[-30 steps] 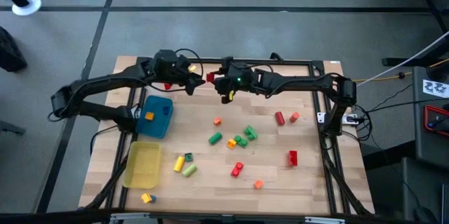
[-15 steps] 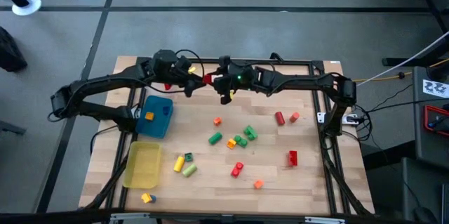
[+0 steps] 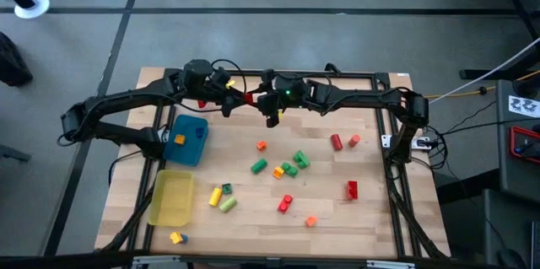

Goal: Sort blocks by size
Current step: Put the red 4 stud game piece into the blue bin

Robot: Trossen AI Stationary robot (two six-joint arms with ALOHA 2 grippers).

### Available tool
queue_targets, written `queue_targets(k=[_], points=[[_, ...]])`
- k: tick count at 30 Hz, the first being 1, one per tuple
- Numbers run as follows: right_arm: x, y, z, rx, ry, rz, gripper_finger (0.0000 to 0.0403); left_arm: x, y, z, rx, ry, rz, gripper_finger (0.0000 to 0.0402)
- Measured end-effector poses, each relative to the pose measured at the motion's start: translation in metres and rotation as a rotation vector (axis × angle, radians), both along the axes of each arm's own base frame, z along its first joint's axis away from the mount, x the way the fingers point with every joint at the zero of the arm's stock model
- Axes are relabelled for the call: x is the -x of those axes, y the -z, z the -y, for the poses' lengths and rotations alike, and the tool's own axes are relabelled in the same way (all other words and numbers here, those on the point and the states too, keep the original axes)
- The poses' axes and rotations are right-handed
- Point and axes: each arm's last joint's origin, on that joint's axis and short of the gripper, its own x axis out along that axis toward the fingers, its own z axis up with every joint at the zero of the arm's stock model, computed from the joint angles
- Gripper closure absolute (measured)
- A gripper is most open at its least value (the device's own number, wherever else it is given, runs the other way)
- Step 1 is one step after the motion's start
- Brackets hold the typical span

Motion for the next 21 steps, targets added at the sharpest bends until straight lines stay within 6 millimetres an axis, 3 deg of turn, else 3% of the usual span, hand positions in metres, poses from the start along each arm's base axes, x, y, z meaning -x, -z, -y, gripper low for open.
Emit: queue_targets(k=[7, 15, 21], points=[[0.0000, 0.0000, 0.0000, -0.001, -0.002, 0.000, 0.0242, -0.0007, -0.0019, -0.0006, -0.017, 0.000, 0.017, 0.0227], [-0.0001, 0.0000, -0.0003, 0.007, -0.003, -0.001, 0.0242, -0.0004, -0.0011, -0.0001, -0.018, 0.009, 0.007, 0.0320], [0.0000, 0.0001, -0.0003, 0.006, -0.003, -0.002, 0.0242, -0.0004, -0.0010, -0.0001, -0.009, 0.005, 0.008, 0.0321]])
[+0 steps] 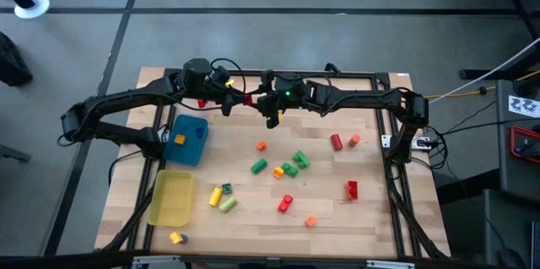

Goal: Sort blocks by size
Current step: Put the red 4 stud game piece into the blue bin, then put the top orange 4 stud game piece into the blue bin

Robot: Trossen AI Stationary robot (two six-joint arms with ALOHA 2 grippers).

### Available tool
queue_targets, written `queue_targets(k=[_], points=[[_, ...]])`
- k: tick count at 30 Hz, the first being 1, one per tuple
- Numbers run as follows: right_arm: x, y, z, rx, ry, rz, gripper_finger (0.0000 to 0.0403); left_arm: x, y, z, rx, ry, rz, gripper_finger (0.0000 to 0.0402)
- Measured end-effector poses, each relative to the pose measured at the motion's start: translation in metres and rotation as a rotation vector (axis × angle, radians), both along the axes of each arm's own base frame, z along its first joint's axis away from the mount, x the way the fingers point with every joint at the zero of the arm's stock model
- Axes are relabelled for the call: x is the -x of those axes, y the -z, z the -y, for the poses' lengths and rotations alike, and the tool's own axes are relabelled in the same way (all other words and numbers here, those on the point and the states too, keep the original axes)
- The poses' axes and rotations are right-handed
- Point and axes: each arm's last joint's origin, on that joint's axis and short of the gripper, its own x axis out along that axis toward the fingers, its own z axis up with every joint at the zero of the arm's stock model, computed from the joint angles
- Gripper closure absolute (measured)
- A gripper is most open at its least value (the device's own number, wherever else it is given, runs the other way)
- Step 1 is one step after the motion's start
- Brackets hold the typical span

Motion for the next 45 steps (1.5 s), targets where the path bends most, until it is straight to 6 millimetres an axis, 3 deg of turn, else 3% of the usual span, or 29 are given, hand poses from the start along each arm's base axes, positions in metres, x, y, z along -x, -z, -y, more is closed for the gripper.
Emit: queue_targets(k=[10, 17, 28, 35, 45], points=[[0.003, 0.003, 0.000, -0.006, 0.035, -0.045, 0.0181, 0.014, 0.005, 0.000, 0.007, -0.007, -0.107, 0.0320], [0.028, 0.007, -0.002, -0.016, 0.086, -0.299, 0.0165, 0.052, 0.011, 0.014, 0.097, -0.008, -0.330, 0.0317], [0.064, 0.029, -0.009, -0.078, 0.078, -0.733, 0.0164, 0.103, 0.030, 0.044, 0.475, -0.143, -0.803, 0.0315], [0.070, 0.032, -0.010, -0.088, 0.076, -0.804, 0.0164, 0.111, 0.035, 0.046, 0.467, -0.198, -0.910, 0.0304], [0.072, 0.033, -0.011, -0.092, 0.076, -0.830, 0.0164, 0.103, 0.040, 0.039, 0.421, -0.223, -0.953, 0.0222]])
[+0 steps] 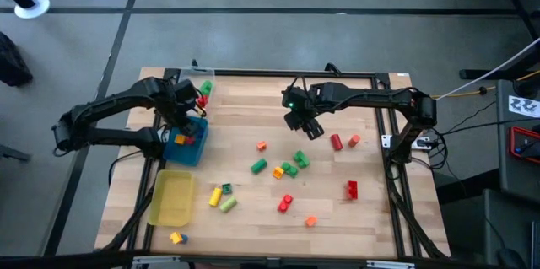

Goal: Sort blocks by size
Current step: Put the top orange 4 stud game piece into the blue bin

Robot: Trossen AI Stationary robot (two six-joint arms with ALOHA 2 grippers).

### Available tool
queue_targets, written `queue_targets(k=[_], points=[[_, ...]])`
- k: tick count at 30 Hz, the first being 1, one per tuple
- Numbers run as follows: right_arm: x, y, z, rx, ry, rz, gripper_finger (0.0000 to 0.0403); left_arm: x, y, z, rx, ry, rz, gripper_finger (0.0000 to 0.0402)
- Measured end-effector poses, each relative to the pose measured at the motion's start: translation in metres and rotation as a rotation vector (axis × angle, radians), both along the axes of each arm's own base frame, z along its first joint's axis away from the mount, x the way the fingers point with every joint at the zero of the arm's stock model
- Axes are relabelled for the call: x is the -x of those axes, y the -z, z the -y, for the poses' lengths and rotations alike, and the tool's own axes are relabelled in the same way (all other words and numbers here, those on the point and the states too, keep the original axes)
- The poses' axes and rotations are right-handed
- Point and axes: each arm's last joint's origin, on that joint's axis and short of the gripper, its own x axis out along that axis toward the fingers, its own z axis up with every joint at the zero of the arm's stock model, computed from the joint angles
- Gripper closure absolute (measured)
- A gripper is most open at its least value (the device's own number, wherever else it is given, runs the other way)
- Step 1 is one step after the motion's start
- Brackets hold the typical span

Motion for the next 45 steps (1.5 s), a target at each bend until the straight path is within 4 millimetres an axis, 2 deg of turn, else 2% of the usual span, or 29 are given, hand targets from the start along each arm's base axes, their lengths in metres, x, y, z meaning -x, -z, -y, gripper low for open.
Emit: queue_targets(k=[4, 10, 14, 17, 20, 24, 32, 37, 45], points=[[0.005, 0.002, -0.001, -0.010, 0.000, -0.050, 0.0164, -0.008, -0.001, -0.005, -0.053, 0.010, 0.086, 0.0216], [0.019, 0.005, -0.004, -0.041, 0.005, -0.205, 0.0164, -0.034, -0.012, -0.020, -0.210, -0.031, 0.373, 0.0219], [0.028, 0.006, -0.005, -0.059, 0.007, -0.296, 0.0164, -0.058, -0.021, -0.028, -0.317, 0.011, 0.563, 0.0219], [0.029, 0.006, -0.006, -0.061, 0.008, -0.309, 0.0164, -0.082, -0.020, -0.028, -0.357, 0.096, 0.644, 0.0219], [0.031, 0.006, -0.006, -0.065, 0.008, -0.328, 0.0164, -0.108, -0.008, -0.024, -0.362, 0.182, 0.667, 0.0219], [0.036, 0.003, -0.007, -0.071, 0.020, -0.349, 0.0164, -0.137, 0.021, -0.018, -0.320, 0.271, 0.610, 0.0219], [0.056, -0.018, -0.011, -0.056, 0.035, -0.294, 0.0164, -0.172, 0.080, -0.004, -0.222, 0.351, 0.468, 0.0219], [0.072, -0.026, -0.014, -0.044, 0.041, -0.220, 0.0164, -0.185, 0.094, 0.003, -0.220, 0.385, 0.487, 0.0219], [0.091, -0.019, -0.017, -0.044, 0.083, -0.160, 0.0164, -0.195, 0.093, 0.019, -0.246, 0.433, 0.543, 0.0219]])
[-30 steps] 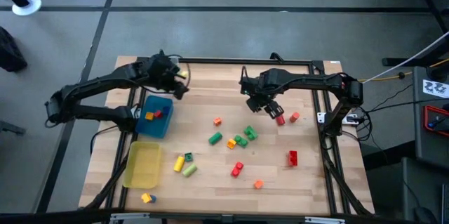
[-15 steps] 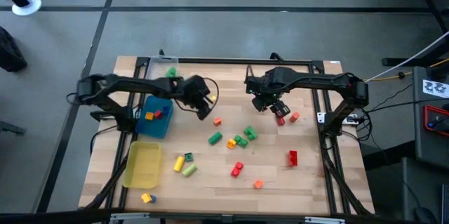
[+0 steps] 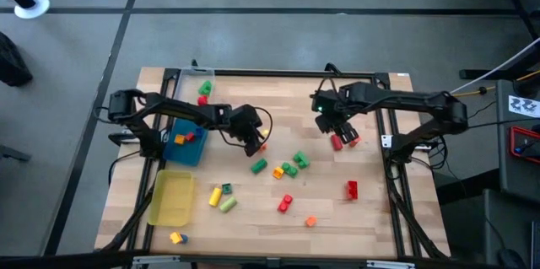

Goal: Sort blocks by size
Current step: Put the top orange 4 stud game piece into the blue bin

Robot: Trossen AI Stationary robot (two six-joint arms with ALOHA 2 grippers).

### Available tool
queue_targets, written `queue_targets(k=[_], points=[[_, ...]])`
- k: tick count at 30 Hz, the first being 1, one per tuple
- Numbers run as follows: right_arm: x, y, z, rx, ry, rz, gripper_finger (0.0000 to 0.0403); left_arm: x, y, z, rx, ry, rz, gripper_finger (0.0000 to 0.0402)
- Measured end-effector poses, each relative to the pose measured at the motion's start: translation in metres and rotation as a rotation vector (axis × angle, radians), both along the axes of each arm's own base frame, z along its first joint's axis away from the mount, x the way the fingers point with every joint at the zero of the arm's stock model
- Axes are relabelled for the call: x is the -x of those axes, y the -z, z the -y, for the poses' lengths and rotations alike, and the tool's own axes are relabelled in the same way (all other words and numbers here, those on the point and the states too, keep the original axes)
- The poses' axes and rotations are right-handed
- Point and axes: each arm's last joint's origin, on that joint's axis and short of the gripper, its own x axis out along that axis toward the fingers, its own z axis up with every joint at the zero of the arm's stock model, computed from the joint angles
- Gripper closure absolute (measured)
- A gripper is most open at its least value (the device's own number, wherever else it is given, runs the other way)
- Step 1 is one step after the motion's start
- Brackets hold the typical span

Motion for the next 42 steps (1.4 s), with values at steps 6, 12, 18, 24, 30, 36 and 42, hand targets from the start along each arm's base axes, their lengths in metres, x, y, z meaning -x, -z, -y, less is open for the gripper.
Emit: queue_targets(k=[6, 12, 18, 24, 30, 36, 42], points=[[0.008, 0.019, -0.001, -0.004, 0.009, -0.053, 0.0164, -0.004, 0.005, 0.008, -0.080, 0.011, -0.008, 0.0219], [0.012, 0.030, -0.001, 0.029, 0.067, -0.090, 0.0164, -0.008, 0.017, 0.012, -0.084, 0.029, -0.034, 0.0219], [0.013, 0.035, 0.000, 0.052, 0.152, -0.087, 0.0164, -0.012, 0.030, 0.012, -0.090, 0.043, -0.057, 0.0219], [0.013, 0.035, 0.000, 0.032, 0.333, -0.049, 0.0164, -0.012, 0.036, 0.009, -0.141, 0.061, -0.081, 0.0221], [0.016, 0.045, -0.001, 0.006, 0.570, -0.027, 0.0164, -0.011, 0.036, 0.003, -0.146, 0.039, -0.085, 0.0278], [0.026, 0.079, -0.003, -0.006, 0.688, -0.053, 0.0164, -0.010, 0.034, 0.000, -0.140, 0.055, -0.082, 0.0322], [0.027, 0.097, -0.004, -0.059, 0.707, -0.014, 0.0164, -0.002, 0.008, -0.005, -0.111, 0.055, -0.084, 0.0322]])
